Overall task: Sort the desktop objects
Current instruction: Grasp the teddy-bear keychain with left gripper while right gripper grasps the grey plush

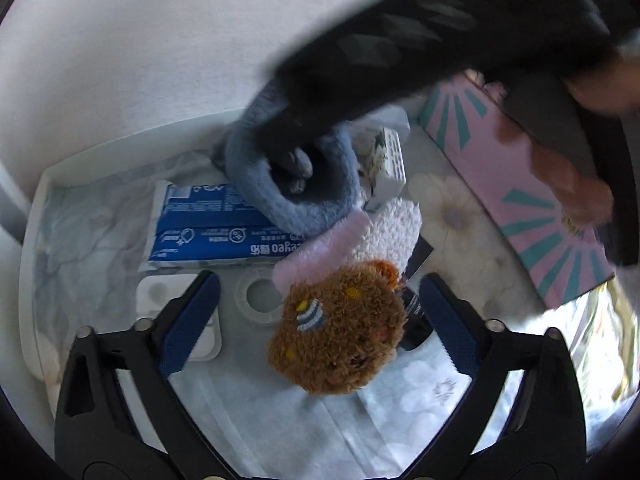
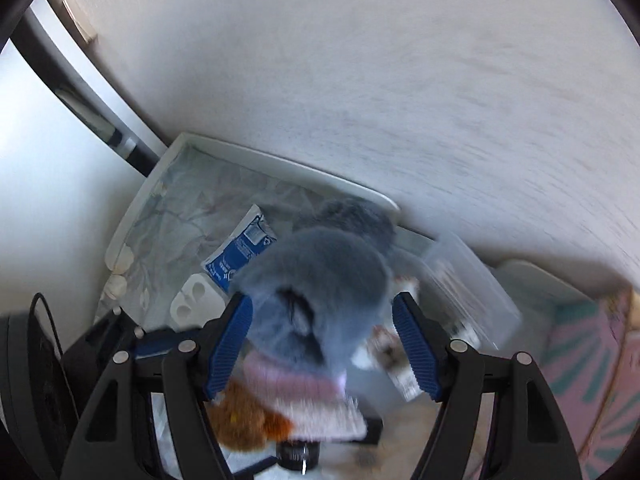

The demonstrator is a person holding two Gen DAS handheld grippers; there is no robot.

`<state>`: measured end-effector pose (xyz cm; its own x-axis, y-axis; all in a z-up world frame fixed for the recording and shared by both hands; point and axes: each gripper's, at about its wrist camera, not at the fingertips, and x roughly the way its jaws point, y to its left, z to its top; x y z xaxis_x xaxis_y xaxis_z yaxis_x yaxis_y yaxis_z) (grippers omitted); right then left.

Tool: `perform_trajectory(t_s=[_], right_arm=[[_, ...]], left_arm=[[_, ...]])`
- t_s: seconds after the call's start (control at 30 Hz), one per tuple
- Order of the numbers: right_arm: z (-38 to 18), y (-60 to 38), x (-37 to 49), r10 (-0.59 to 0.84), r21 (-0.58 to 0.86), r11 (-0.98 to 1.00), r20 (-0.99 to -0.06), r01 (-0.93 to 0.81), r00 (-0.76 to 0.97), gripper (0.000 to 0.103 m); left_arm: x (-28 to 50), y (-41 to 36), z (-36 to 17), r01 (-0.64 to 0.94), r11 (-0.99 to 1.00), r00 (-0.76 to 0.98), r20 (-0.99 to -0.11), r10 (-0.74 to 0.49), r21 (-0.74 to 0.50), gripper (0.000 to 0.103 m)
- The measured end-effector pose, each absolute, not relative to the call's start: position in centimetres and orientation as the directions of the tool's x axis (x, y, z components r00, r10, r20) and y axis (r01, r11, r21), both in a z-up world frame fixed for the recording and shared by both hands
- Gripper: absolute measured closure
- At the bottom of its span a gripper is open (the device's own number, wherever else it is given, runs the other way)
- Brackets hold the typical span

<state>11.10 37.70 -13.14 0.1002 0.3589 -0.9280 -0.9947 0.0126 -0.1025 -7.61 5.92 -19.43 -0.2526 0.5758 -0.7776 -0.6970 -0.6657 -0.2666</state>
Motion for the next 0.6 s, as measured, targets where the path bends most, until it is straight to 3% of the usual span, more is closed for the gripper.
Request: perform_trajectory(t_s=[0.07, 0.13, 0.17, 0.23, 0.3, 0.6], right_arm=[[-13.9, 38.2, 11.2, 0.366, -0.098, 0.012, -0.926, -0.995, 0.096, 0.036], [-14.5, 38.4, 11.8, 0.361, -0.088, 0.044, -0.927, -0.995, 0.098, 0.059], [-14.6, 38.5, 12.3, 0.360, -0.070, 0.064, -0.929, -0.996, 0.088, 0.074], [-14.2, 38.2, 13.1, 0.390, -0.019, 0.103, -0.919, -0.994, 0.058, 0.080], [-13.8, 37.9, 13.3, 0.411, -0.007, 0.129, -0.909, -0.992, 0.060, 0.084], [-9.5, 36.3, 12.7, 0.490, 0.029, 0.153, -0.870, -0.988, 0.051, 0.086]], left_arm=[[-7.5, 6.2, -19.9, -0.712, -0.652, -0.236, -0.786, 0.571, -0.260, 0.028], [-7.4, 6.3, -20.4, -0.725, -0.631, -0.207, -0.786, 0.582, -0.276, 0.047], [-7.4, 6.3, -20.4, -0.728, -0.624, -0.199, -0.783, 0.589, -0.284, 0.051], [-7.2, 6.2, -20.3, -0.733, -0.622, -0.204, -0.785, 0.585, -0.274, 0.057], [-7.0, 6.0, -19.8, -0.736, -0.621, -0.209, -0.783, 0.586, -0.269, 0.059], [-7.9, 3.5, -16.7, -0.695, -0.641, -0.232, -0.743, 0.628, -0.325, 0.060]])
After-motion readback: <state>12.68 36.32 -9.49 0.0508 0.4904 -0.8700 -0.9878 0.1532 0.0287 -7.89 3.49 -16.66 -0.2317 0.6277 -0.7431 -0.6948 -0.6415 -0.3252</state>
